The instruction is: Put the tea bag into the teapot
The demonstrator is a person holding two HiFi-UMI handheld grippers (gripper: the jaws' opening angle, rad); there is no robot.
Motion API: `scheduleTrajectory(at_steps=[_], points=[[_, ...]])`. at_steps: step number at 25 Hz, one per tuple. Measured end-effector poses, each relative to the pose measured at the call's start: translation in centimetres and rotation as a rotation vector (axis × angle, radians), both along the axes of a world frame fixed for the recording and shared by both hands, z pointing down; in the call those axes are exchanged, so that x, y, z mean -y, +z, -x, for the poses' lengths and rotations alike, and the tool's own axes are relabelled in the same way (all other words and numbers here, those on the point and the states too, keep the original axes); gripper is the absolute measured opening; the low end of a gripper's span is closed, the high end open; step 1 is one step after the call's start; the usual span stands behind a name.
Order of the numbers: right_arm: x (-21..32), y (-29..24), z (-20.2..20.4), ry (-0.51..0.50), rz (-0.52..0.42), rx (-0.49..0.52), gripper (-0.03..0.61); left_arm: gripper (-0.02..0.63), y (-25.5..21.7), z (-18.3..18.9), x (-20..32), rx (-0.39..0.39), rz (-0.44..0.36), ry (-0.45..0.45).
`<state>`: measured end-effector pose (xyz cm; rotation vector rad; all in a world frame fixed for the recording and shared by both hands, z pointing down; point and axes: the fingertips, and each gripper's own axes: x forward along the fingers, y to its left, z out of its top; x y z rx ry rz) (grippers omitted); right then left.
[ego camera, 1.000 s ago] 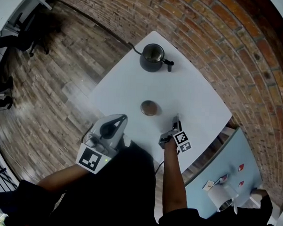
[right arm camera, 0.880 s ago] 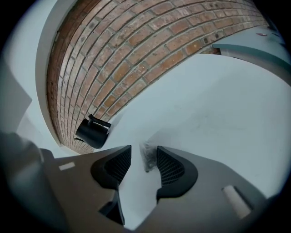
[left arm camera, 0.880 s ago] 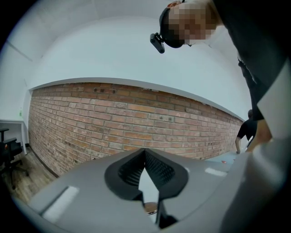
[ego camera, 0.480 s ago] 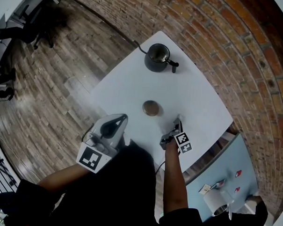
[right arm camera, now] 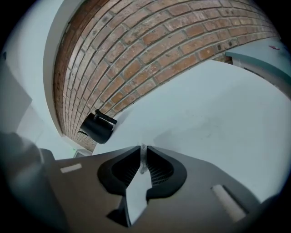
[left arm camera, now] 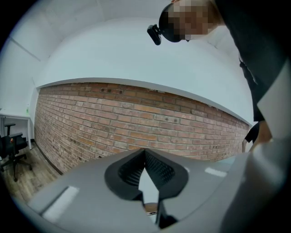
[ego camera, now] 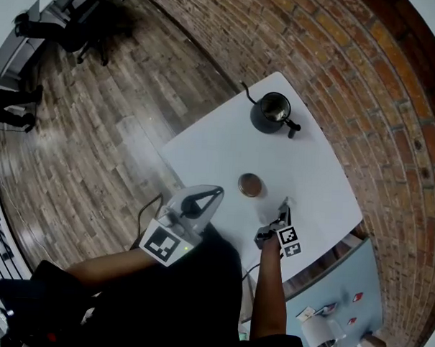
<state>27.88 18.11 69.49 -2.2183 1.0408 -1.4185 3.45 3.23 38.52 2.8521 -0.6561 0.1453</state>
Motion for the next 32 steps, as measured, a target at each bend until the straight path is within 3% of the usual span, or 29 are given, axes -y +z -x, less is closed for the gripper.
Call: scheduleTrajectory(at_steps=[7, 17, 24, 32], points=[[2.6, -2.6, 0.0, -0.075, 0.0, -0.086, 0.04, 0.0, 0.8, 0.5, 0.5, 0.02, 0.006, 0.027], [6.2, -6.0, 0.7, -0.201, -0.008, -0.211, 0.037, 0.0, 0.7, 3.0, 2.0, -0.033, 0.022, -0.029], [9.5, -8.4, 2.8, -0.368, 0.001, -0.375, 0.035, 0.0, 0.3, 4.3, 3.3, -0.056, 0.029, -0.058], [12.9, -11.9, 3.4, -0.461, -0.023, -0.513, 0.035, 0.0, 0.8, 4.1, 4.4, -0.064, 0.064, -0.057]])
